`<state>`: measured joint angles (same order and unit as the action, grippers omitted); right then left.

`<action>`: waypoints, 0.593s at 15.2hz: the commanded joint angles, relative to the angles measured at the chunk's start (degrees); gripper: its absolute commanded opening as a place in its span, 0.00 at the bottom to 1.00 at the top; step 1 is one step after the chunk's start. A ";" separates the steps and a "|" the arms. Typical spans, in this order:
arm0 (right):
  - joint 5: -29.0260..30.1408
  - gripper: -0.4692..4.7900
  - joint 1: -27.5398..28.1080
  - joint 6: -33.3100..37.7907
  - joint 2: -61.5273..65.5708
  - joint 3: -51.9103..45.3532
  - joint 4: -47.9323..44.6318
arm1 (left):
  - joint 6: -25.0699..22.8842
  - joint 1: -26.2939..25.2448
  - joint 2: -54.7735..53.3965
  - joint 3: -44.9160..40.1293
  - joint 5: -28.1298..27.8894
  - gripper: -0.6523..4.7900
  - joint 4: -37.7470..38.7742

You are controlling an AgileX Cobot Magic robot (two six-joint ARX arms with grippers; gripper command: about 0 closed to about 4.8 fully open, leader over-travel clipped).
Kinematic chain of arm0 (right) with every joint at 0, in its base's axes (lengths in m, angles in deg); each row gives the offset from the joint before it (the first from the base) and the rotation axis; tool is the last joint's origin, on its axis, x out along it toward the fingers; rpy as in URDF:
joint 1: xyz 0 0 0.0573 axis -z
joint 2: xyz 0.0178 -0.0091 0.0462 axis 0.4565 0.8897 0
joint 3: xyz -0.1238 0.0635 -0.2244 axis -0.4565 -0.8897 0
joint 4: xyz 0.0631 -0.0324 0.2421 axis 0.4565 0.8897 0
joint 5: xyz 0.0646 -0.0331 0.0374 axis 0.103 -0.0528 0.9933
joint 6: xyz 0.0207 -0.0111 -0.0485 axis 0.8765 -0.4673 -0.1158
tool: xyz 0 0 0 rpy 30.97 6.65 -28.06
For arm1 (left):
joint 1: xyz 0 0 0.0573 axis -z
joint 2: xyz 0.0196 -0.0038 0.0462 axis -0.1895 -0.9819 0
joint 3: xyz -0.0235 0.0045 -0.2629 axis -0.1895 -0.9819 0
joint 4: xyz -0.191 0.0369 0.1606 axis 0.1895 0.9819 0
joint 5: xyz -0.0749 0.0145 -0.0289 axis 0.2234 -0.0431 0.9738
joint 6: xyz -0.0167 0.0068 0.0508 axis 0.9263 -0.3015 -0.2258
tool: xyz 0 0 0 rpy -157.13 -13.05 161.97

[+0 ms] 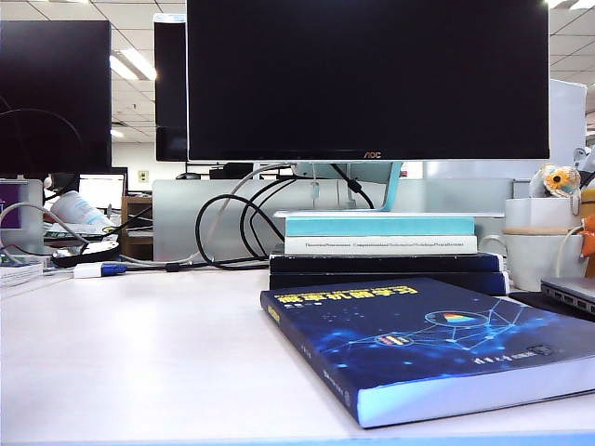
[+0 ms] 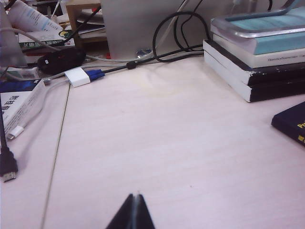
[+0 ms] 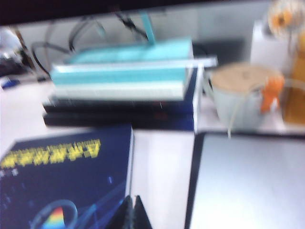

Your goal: Close the book.

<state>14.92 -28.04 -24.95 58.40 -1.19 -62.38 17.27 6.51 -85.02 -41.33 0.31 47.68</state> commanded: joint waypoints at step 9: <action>-3.82 0.09 -0.09 1.79 -0.09 -0.15 0.72 | 1.03 -15.78 0.17 0.04 7.50 0.11 0.55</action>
<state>11.36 -28.07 -23.37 58.38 -1.19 -60.88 18.30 -9.27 -85.02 -41.33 7.83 48.58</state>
